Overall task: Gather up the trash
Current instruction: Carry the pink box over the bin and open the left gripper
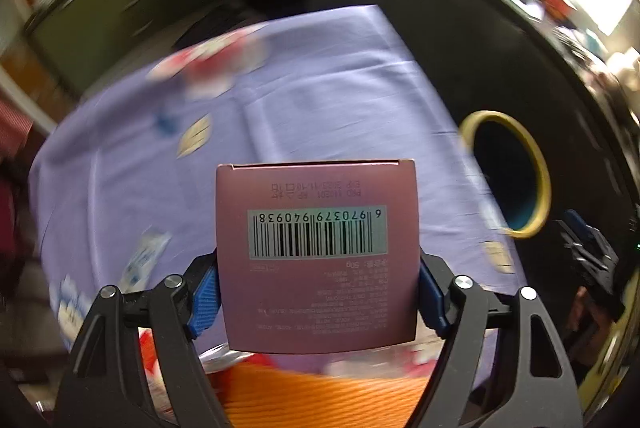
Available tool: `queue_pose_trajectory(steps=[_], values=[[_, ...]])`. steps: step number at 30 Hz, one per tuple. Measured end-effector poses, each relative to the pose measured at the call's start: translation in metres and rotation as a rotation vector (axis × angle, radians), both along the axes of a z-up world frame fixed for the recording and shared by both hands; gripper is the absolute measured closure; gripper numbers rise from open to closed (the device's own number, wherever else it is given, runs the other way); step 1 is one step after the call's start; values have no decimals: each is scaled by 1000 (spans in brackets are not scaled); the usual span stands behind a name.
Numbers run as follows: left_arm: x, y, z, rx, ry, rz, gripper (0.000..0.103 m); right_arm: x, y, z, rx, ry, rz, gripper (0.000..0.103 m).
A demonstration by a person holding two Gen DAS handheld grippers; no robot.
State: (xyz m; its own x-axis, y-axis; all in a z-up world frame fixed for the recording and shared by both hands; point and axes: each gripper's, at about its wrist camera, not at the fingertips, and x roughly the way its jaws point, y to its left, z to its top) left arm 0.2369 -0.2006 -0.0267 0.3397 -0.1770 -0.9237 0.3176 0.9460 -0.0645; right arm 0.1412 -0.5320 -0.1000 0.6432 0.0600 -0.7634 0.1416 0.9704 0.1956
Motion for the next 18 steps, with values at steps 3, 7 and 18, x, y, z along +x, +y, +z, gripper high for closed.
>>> queue_pose_trajectory(steps=[3,7,18], values=[[2,-52,8,-19,-22,-99,29,-10,-13,-2,4,1,-27,36],[6,-137,1,-29,-8,-246,29,-24,-32,-6,11,8,-68,36],[31,-285,-56,-36,40,-420,28,-53,-70,-20,64,27,-145,36]])
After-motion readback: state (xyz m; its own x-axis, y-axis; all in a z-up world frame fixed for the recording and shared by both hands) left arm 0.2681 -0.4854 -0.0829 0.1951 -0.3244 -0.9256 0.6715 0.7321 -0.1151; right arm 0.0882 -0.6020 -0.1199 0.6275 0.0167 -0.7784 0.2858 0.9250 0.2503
